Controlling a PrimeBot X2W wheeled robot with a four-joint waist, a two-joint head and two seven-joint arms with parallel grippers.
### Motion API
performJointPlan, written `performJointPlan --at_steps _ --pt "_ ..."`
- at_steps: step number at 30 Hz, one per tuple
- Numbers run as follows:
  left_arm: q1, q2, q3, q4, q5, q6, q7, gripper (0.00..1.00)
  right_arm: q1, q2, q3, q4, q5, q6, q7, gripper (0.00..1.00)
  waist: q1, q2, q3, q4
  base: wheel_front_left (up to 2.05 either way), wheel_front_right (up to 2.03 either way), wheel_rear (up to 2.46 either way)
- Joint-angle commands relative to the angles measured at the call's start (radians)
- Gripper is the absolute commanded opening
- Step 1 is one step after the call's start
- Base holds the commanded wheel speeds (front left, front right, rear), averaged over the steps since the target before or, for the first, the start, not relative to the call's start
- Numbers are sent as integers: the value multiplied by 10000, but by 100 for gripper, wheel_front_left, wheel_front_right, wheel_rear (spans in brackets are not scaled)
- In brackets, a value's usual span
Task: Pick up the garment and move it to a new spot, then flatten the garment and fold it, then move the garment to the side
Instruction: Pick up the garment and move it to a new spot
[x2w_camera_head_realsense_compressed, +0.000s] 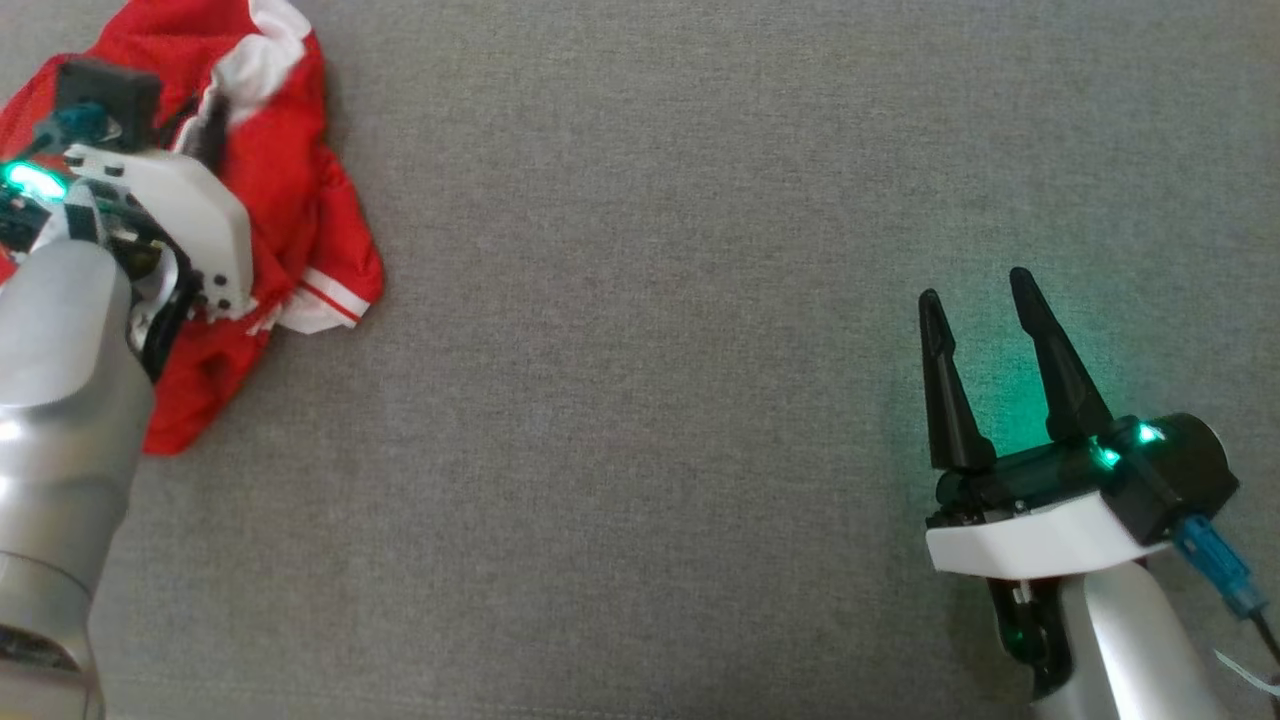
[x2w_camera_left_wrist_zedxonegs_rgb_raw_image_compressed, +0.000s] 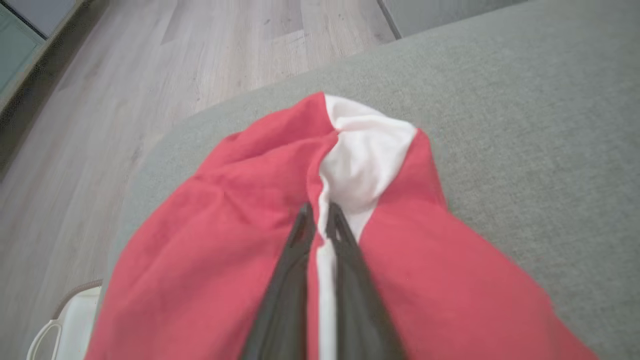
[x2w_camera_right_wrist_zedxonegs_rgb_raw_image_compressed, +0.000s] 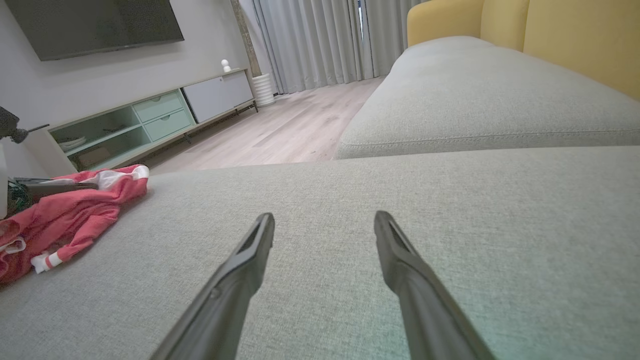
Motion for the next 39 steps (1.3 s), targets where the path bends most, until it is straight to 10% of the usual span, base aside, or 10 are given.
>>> performJointPlan --at_steps 1,16,28,39 --pt "-563 676 220 -2 -61 20 -412 0 -128 -31 187 -338 -81 -7 -107 100 0 0 -54 40 0 0 0" --pt "-1678 719 986 -1020 -158 624 -3987 0 54 -31 186 -39 559 -7 -107 100 0 0 -1526 -80 0 0 0" --pt "-504 399 702 -4082 -168 769 -3605 0 82 -31 229 71 1093 -7 -107 100 0 0 -2384 -909 0 0 0" --pt "39 -748 -325 -6276 -270 976 -2464 0 -280 -31 127 -114 1397 -7 -107 100 0 0 -2012 -3149 0 0 0"
